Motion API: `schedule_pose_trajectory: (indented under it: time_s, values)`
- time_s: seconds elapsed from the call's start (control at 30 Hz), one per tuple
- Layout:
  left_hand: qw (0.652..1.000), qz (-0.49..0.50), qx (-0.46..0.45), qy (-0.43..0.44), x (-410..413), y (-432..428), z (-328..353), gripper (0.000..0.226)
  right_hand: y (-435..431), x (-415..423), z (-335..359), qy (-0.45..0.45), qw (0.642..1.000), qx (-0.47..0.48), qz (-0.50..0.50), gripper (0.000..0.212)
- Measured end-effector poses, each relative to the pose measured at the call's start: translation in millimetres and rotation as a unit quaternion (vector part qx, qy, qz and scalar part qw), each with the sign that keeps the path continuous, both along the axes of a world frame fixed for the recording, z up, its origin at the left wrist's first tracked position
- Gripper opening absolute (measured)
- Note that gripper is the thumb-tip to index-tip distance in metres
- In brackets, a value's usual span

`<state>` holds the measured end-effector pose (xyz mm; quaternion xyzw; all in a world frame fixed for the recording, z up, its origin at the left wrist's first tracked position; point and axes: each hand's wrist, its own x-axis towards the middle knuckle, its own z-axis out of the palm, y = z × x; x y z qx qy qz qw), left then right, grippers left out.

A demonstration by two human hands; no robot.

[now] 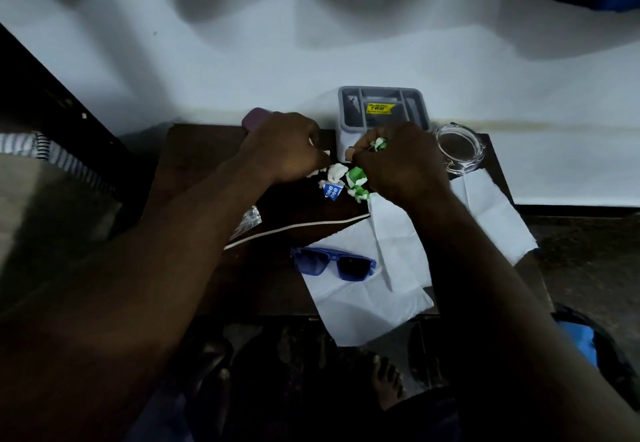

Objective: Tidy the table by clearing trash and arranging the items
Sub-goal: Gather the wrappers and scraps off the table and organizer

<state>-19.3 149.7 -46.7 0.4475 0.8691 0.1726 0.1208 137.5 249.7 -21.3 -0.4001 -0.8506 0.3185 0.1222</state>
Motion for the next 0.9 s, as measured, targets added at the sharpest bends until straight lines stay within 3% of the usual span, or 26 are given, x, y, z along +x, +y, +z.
schedule_pose_trajectory:
  time_s: [0.2,0.33,0.5,0.63,0.77,0.9]
  values:
    - [0.959,0.121,0.099,-0.235,-13,-11,17,0.018,-3,-3,1,-0.003,1.000,-0.001,0.003,0.017]
    - [0.917,0.157,0.188,-0.315,-14,-13,29,0.010,-4,-4,1,-0.005,1.000,-0.012,0.003,0.014]
    - [0.892,0.170,0.211,-0.360,-16,-16,37,0.019,-4,-8,-1,-0.013,1.000,0.010,0.005,0.011]
    - [0.925,0.151,0.161,-0.311,-18,-15,29,0.041,-16,-12,-6,-0.083,0.992,0.063,0.068,0.013]
    - [0.917,0.136,0.146,-0.346,-14,-15,16,0.039,-36,-14,-21,-0.123,0.981,0.120,0.090,0.027]
    - [0.947,0.135,0.128,-0.260,-15,-11,9,0.042,-45,-15,-35,-0.121,0.980,0.145,0.063,0.029]
